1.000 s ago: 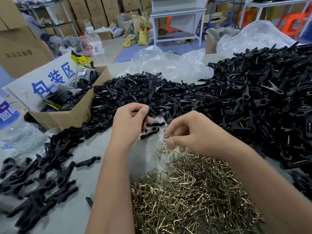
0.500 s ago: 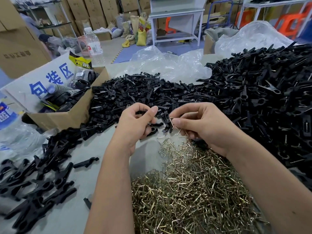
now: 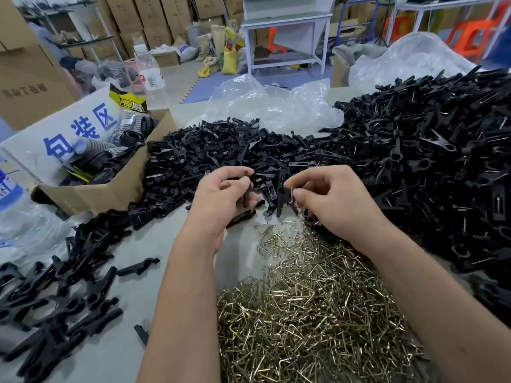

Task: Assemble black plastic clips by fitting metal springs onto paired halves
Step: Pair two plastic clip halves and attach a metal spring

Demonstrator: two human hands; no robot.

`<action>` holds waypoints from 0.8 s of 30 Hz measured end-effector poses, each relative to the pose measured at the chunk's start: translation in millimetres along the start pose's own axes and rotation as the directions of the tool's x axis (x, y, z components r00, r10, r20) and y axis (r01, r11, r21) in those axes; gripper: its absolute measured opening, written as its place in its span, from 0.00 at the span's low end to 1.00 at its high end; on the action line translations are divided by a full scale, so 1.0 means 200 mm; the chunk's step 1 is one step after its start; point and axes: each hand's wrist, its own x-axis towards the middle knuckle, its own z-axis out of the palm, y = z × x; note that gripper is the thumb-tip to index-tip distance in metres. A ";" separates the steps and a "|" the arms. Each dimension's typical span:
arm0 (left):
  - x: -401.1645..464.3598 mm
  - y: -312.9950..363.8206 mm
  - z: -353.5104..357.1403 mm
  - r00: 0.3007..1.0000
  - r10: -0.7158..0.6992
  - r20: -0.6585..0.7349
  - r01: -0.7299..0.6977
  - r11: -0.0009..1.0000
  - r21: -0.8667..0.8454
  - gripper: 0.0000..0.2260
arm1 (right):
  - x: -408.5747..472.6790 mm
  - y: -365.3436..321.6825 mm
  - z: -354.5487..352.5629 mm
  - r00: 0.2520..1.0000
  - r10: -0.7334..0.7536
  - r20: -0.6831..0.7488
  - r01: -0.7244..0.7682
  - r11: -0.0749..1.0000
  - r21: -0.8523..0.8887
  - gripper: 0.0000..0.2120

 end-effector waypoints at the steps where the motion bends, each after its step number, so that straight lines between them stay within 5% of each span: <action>1: 0.00 0.00 -0.01 0.999 0.029 -0.031 -0.028 0.999 0.021 0.09 | 0.00 0.00 0.00 0.998 -0.055 0.034 0.060 0.986 -0.157 0.08; 5: 0.03 -0.03 -0.01 0.973 0.140 -0.182 -0.086 0.958 0.274 0.10 | -0.02 0.01 0.05 0.965 -0.178 0.191 0.258 0.774 -0.579 0.08; 8: 0.04 -0.03 -0.05 0.959 0.139 -0.247 0.052 0.771 0.635 0.08 | -0.04 0.01 0.10 0.922 -0.279 0.270 0.387 0.714 -0.584 0.14; 12: 0.02 0.00 -0.09 0.971 -0.053 -0.234 0.223 0.556 0.800 0.09 | -0.06 0.02 0.18 0.861 -0.288 0.420 0.497 0.655 -0.570 0.23; 19: -0.02 0.04 -0.06 0.967 -0.253 0.033 0.164 0.715 0.679 0.07 | -0.08 0.01 0.21 0.907 -0.234 0.349 0.410 0.674 -0.614 0.16; 24: -0.02 0.02 -0.05 0.975 -0.224 0.003 0.190 0.836 0.515 0.09 | -0.06 -0.01 0.17 0.932 -0.126 0.341 0.315 0.748 -0.584 0.10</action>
